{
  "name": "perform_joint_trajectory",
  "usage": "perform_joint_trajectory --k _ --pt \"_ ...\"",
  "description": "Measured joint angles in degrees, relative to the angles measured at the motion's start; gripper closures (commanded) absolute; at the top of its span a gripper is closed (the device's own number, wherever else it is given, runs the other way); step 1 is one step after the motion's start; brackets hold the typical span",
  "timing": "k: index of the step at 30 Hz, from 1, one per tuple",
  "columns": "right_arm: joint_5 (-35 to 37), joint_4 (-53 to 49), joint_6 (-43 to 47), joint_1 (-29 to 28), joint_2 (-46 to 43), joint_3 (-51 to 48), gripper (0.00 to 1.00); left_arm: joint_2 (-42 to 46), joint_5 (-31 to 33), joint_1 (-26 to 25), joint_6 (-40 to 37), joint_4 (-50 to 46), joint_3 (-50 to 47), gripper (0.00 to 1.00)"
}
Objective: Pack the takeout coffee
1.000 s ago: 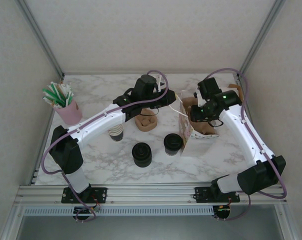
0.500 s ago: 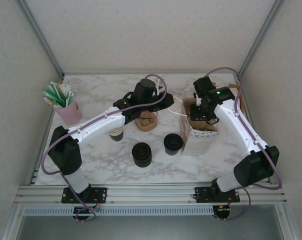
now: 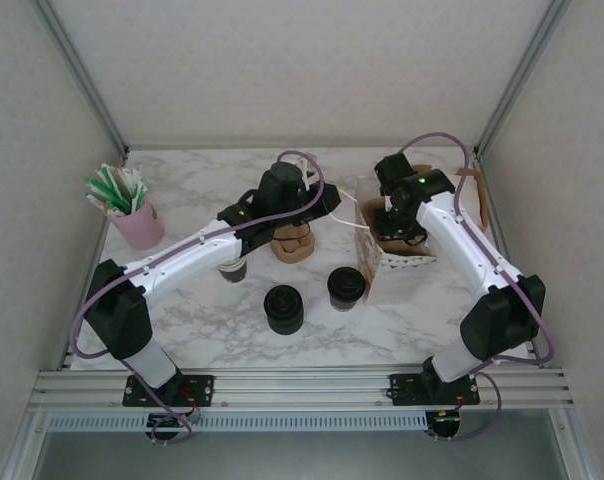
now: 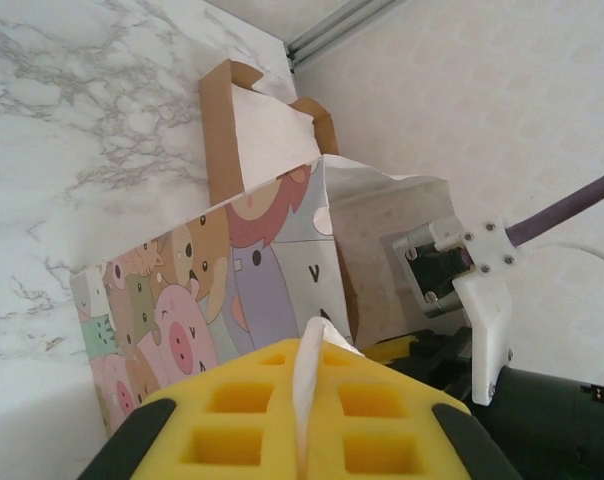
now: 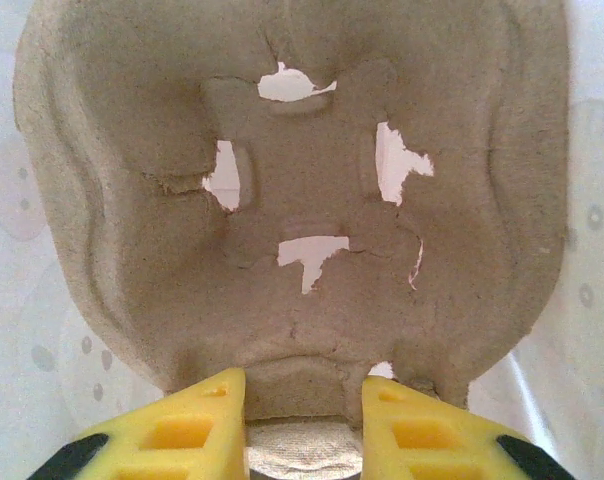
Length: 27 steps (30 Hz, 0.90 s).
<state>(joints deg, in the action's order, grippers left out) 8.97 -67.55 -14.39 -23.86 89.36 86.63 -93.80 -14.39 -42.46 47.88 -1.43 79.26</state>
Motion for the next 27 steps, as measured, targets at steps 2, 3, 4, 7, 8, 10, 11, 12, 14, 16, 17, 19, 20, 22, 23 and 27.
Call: perform_joint_trajectory --k 2,3,4,7,8,10,11,12,14,16,17,19,20,22,23,27 --pt "0.0 0.7 0.0 -0.2 0.0 -1.2 0.73 0.0 0.4 0.0 0.3 0.2 -0.4 1.0" --pt "0.0 0.9 0.0 -0.2 0.1 -1.7 0.73 0.0 0.4 0.0 0.4 0.2 -0.5 1.0" --pt "0.0 0.9 0.0 -0.2 0.2 -2.1 0.73 0.0 0.5 0.0 0.4 0.3 -0.5 1.0" --pt "0.0 1.6 0.0 -0.2 0.7 -2.9 0.73 0.0 0.6 0.0 0.4 0.4 -0.5 1.0" --pt "0.0 1.9 0.0 -0.2 1.0 -3.0 0.73 0.0 0.6 0.0 0.4 0.4 -0.5 1.0" --pt "0.0 2.4 0.0 -0.2 1.5 -3.3 0.73 0.0 0.6 0.0 0.4 0.4 -0.5 1.0" --pt "0.0 2.5 0.0 -0.2 1.8 -3.5 0.73 0.0 0.6 0.0 0.4 0.4 -0.5 1.0" --pt "0.0 2.6 0.0 -0.2 2.1 -3.6 0.73 0.0 0.6 0.0 0.4 0.4 -0.5 1.0" --pt "0.0 2.9 0.0 -0.2 2.7 -3.6 0.73 0.0 0.6 0.0 0.4 0.4 -0.5 1.0" --pt "0.0 3.3 0.0 -0.2 3.1 -3.6 0.73 0.0 0.6 0.0 0.4 0.4 -0.5 1.0" --pt "0.0 3.5 0.0 -0.2 3.4 -3.7 0.73 0.0 0.6 0.0 0.4 0.4 -0.5 1.0" --pt "0.0 4.0 0.0 -0.2 3.8 -4.0 0.73 0.0 0.5 0.0 0.4 0.4 -0.5 1.0" --pt "0.0 4.2 0.0 -0.2 4.0 -4.3 0.73 0.0 0.5 0.0 0.4 0.4 -0.5 1.0" --pt "0.0 4.5 0.0 -0.2 4.6 -4.9 0.73 0.0 0.5 0.0 0.4 0.4 -0.5 1.0" --pt "0.0 4.8 0.0 -0.2 5.0 -5.3 0.73 0.0 0.5 0.0 0.4 0.4 -0.5 1.0" --pt "0.0 5.6 0.1 -0.2 6.2 -6.6 0.73 0.0 0.5 0.0 0.4 0.4 -0.5 1.0"
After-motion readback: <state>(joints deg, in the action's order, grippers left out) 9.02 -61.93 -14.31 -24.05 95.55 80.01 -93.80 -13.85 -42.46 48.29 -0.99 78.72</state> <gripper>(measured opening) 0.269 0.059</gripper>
